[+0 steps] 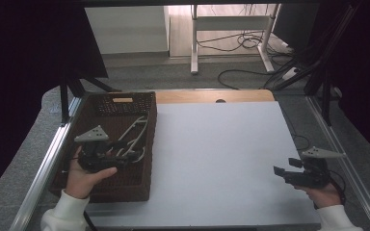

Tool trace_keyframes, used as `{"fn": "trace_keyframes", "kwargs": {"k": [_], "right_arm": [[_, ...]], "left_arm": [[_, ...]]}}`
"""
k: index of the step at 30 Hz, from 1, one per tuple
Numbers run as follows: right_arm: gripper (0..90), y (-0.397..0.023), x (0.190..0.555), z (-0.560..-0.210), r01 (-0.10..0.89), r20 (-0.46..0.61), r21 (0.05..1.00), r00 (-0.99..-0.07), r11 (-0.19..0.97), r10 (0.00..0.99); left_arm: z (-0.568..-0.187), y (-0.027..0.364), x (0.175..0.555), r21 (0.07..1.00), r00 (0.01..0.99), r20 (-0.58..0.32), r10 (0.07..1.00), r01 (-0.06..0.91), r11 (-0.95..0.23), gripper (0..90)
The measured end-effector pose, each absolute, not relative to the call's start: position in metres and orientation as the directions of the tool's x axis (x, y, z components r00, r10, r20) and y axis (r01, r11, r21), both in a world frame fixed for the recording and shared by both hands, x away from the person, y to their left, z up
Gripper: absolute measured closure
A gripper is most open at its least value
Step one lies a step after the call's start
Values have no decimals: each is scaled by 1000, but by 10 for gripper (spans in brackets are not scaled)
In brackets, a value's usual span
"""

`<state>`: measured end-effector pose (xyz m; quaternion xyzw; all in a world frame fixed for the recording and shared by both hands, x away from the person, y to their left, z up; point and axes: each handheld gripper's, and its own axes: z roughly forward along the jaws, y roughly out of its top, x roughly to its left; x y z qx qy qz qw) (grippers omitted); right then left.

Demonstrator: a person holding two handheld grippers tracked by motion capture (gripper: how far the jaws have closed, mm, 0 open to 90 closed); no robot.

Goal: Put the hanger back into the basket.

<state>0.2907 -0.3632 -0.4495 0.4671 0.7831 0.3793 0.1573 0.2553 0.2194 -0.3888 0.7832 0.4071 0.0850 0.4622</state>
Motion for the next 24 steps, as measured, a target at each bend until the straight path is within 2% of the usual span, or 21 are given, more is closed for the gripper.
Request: {"fn": "trace_keyframes", "kwargs": {"k": [8,24], "right_arm": [[259,-357,292,-453,599,102,744,-540,296,835],[256,-356,288,-449,584,95,754,-550,300,830]], "left_arm": [[-397,193,254,785,676,-235,699,556,-273,311],[-403,194,257,771,651,-236,722,577,-269,306]]}}
